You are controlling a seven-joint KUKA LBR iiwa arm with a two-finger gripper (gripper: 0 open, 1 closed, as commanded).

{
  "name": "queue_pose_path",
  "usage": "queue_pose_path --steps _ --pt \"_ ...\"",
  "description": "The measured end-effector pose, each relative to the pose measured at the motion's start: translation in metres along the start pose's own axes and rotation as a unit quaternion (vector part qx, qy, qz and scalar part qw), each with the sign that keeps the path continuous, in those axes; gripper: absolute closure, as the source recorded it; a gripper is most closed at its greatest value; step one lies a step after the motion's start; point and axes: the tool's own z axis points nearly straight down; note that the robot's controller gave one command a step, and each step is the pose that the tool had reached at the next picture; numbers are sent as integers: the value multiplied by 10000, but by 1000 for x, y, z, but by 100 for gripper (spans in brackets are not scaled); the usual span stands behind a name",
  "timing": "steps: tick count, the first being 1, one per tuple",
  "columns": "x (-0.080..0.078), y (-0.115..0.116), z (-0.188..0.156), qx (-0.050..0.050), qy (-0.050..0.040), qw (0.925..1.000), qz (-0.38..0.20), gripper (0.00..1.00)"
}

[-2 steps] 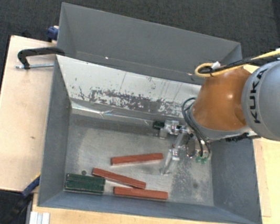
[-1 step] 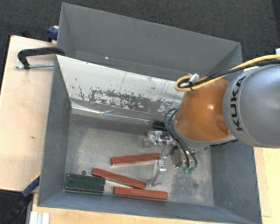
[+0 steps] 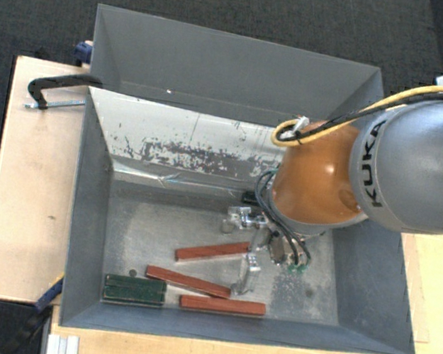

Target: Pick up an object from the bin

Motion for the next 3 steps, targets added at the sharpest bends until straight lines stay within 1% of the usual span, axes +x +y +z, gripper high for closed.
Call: queue_pose_path --steps 1,2,3 --pt "-1 5 0 -6 -15 9998 -216 0" --pt "26 42 13 34 -100 9856 -1687 100" --pt "26 42 13 34 -100 9856 -1686 100"
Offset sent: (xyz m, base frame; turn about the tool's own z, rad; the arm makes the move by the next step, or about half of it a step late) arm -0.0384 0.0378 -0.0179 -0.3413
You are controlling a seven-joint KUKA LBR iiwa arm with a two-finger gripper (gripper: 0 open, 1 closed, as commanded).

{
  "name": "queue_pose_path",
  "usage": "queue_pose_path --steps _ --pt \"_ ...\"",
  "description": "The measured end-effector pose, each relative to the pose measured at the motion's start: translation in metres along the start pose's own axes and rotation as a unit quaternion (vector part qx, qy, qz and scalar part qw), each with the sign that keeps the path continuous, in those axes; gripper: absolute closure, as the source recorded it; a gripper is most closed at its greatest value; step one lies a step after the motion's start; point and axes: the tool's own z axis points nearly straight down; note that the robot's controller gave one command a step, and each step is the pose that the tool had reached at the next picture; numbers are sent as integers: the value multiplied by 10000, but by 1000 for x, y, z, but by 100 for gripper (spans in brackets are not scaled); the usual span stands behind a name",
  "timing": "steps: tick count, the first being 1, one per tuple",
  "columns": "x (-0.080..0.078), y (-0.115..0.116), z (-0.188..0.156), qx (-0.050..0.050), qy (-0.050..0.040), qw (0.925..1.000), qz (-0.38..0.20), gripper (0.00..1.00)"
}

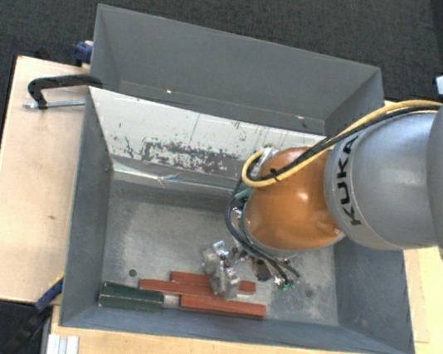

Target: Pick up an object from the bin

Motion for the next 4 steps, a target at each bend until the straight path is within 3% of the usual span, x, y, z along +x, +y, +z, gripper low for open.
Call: queue_pose_path --steps 1,2,4 --pt "-52 -15 -133 -30 38 9993 -369 100" --pt "-52 -15 -132 -34 43 9993 -367 100" --pt "-49 40 -89 -55 79 9999 122 100"
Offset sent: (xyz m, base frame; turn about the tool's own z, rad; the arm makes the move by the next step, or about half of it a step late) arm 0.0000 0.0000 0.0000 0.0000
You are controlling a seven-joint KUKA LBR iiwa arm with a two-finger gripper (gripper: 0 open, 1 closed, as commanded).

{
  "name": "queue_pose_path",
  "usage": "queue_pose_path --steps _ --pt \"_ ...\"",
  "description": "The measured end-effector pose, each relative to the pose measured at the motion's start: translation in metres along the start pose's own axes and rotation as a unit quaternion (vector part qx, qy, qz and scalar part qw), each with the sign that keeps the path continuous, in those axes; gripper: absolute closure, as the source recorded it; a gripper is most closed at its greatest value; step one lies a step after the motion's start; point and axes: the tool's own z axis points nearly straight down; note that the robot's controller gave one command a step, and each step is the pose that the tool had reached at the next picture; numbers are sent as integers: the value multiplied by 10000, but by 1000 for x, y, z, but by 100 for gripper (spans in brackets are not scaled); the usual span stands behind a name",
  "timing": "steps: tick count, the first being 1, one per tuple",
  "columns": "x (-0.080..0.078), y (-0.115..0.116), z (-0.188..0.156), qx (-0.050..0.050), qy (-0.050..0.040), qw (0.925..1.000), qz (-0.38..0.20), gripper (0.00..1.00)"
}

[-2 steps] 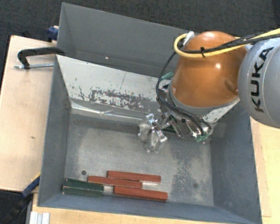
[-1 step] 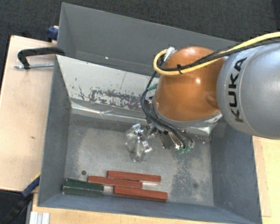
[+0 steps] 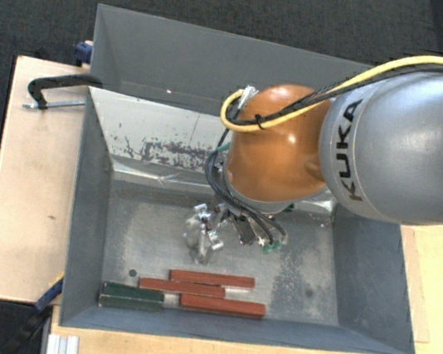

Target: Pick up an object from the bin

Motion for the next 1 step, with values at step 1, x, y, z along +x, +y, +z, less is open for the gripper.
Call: queue_pose_path --steps 1 --pt "-10 26 60 13 -8 9941 1082 0"
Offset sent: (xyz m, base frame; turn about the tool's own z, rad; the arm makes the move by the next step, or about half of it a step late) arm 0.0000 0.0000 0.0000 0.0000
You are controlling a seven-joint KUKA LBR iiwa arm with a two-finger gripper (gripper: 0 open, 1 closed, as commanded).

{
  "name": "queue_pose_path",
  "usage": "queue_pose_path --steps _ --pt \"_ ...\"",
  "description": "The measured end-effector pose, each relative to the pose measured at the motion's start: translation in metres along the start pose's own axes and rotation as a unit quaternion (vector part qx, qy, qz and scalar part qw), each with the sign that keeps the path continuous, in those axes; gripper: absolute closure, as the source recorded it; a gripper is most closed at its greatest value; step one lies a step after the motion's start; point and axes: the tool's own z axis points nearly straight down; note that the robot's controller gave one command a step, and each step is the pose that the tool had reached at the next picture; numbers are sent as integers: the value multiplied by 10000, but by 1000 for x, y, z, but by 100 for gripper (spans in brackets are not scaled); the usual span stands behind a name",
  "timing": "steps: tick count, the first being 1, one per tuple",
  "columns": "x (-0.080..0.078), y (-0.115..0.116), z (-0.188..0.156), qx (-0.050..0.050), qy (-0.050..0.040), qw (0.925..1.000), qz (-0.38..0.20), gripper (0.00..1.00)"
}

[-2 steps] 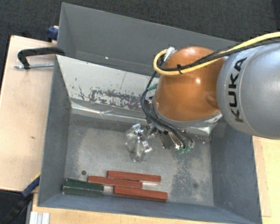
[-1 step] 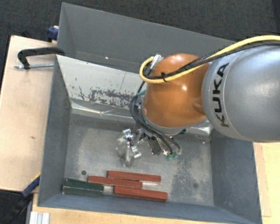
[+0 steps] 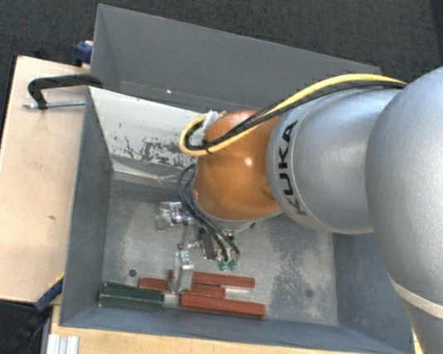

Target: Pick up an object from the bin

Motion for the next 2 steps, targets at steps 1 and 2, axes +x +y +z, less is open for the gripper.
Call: queue_pose_path --steps 1,2 --pt "0 0 0 1 -4 10000 1 0" --pt "-4 2 2 2 -18 9999 -153 0"
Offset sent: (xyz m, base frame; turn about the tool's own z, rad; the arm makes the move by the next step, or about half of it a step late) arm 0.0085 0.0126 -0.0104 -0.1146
